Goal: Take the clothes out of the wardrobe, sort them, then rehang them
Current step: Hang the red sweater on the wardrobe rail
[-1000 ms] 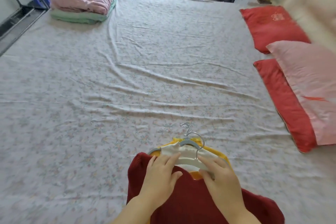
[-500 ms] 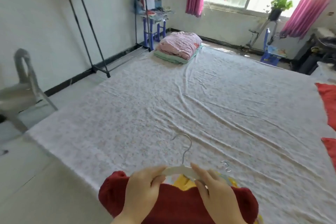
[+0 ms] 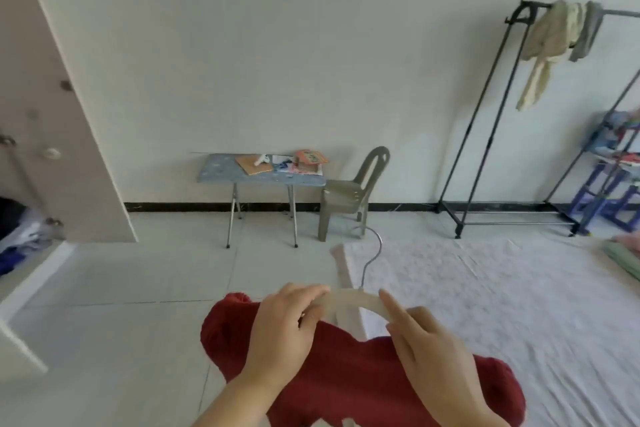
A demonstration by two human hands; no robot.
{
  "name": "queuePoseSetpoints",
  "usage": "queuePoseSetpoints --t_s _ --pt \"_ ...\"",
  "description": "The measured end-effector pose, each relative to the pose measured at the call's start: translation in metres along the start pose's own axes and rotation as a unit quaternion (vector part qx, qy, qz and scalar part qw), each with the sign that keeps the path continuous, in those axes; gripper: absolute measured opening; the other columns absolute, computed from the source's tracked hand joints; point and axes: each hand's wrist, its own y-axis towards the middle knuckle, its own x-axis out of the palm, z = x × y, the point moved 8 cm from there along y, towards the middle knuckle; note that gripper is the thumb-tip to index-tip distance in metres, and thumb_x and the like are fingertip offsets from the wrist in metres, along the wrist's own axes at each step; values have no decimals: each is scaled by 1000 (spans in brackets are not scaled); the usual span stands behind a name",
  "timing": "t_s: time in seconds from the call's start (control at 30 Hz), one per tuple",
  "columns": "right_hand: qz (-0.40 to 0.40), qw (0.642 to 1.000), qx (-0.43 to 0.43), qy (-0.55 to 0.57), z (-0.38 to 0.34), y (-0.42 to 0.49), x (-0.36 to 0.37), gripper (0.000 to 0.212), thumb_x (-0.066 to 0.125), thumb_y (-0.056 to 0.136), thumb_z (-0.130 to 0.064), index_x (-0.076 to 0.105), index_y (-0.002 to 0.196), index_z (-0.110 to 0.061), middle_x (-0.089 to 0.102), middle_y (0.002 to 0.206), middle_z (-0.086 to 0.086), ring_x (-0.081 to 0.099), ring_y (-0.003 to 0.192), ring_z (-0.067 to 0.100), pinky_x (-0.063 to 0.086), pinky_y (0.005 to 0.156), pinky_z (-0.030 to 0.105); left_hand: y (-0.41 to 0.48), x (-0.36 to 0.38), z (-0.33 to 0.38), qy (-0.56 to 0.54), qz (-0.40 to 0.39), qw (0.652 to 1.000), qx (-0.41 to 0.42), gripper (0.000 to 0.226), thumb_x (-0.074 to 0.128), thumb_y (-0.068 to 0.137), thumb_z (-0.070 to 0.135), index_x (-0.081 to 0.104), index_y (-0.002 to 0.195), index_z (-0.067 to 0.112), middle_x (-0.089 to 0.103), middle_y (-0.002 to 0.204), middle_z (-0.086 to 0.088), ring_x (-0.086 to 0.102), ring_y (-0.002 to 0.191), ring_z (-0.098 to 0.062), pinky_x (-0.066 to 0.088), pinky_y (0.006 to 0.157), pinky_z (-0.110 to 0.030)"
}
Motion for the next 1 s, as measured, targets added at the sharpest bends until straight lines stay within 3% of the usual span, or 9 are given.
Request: queuePoseSetpoints --t_s 0.13,0.27,0.33,0.43,0.57,0.73,0.9,1.0 --pt "2 996 -85 14 -73 83 54 59 70 73 -19 47 126 -33 54 71 -14 46 42 1 41 32 16 27 -74 -78 50 70 996 -21 31 65 75 20 58 103 32 61 84 20 53 79 3 43 69 -13" --pt "-4 988 -150 29 -149 162 110 67 83 65 -15 51 122 -29 55 68 -14 47 41 1 36 29 14 55 -144 -156 90 112 989 -29 30 57 83 24 53 110 34 61 91 18 54 84 1 52 72 -23" --pt "-7 985 -171 36 -183 197 136 68 85 61 -14 54 119 -27 54 67 -15 46 39 0 30 30 12 69 -175 -193 119 121 985 -34 28 47 85 30 51 113 34 63 94 15 53 87 0 51 73 -22" --pt "-11 979 -196 62 -228 243 173 61 78 72 -14 49 123 -31 55 70 -15 47 41 -1 37 30 13 88 -216 -243 145 121 981 -52 30 43 86 32 51 116 33 64 96 14 54 88 2 50 74 -16" --pt "-23 970 -226 87 -274 300 218 59 75 74 -12 49 123 -34 56 75 -15 49 44 -1 35 31 13 116 -257 -300 174 134 972 -82 30 52 85 23 54 115 30 64 97 13 53 90 1 47 72 -10" --pt "-25 955 -271 117 -316 376 280 62 78 71 -10 50 121 -34 57 73 -11 49 43 3 33 32 13 155 -293 -370 204 147 960 -123 33 59 85 12 61 116 22 63 98 11 55 83 3 49 73 -14" --pt "-2 930 -326 167 -354 457 346 65 78 69 -5 48 118 -35 55 65 -6 48 38 9 41 27 25 196 -321 -445 239 170 937 -192 39 59 89 15 55 124 30 48 104 23 51 83 16 37 76 3" --pt "-15 915 -351 199 -378 506 381 68 76 70 -4 45 119 -39 54 62 -5 47 39 9 41 29 23 224 -339 -480 252 186 923 -225 39 58 89 14 55 124 31 49 104 25 50 90 16 36 79 3"
